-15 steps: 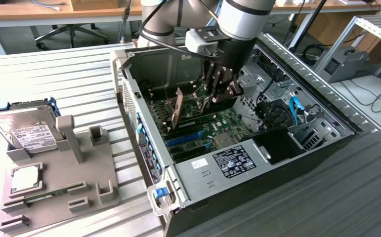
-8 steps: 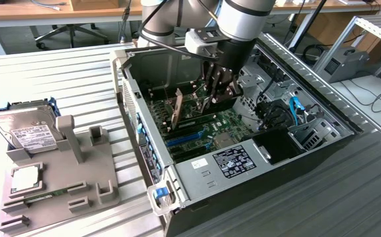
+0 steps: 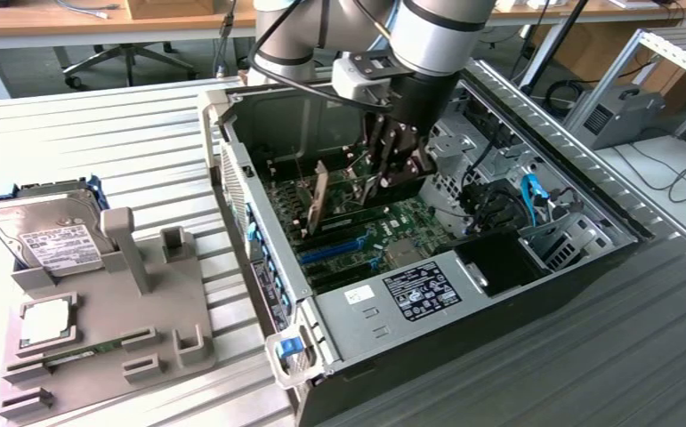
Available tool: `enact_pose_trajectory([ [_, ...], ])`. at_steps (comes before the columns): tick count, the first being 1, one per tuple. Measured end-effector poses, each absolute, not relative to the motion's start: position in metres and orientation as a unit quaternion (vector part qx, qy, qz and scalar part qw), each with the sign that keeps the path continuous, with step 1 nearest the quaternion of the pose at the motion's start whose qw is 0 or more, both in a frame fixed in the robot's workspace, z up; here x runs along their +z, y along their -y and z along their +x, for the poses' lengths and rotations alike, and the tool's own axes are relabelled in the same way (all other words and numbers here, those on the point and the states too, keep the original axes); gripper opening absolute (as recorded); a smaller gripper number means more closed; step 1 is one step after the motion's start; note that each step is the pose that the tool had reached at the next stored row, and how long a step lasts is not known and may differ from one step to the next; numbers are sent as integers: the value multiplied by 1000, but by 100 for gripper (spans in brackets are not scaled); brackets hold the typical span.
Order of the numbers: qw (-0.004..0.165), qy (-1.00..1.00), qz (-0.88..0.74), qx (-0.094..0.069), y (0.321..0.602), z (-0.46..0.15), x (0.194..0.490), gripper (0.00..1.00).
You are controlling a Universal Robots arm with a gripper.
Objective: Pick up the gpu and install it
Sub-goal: 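Insert the gpu into the slot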
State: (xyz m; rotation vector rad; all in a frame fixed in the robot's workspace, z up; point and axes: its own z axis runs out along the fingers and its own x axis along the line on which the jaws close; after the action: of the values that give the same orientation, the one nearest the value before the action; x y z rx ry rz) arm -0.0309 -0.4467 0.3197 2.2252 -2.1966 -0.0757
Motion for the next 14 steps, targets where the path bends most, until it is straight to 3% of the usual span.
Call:
enact_pose_trajectory([
  [14,7,702,711,-24,448,-35,316,26],
])
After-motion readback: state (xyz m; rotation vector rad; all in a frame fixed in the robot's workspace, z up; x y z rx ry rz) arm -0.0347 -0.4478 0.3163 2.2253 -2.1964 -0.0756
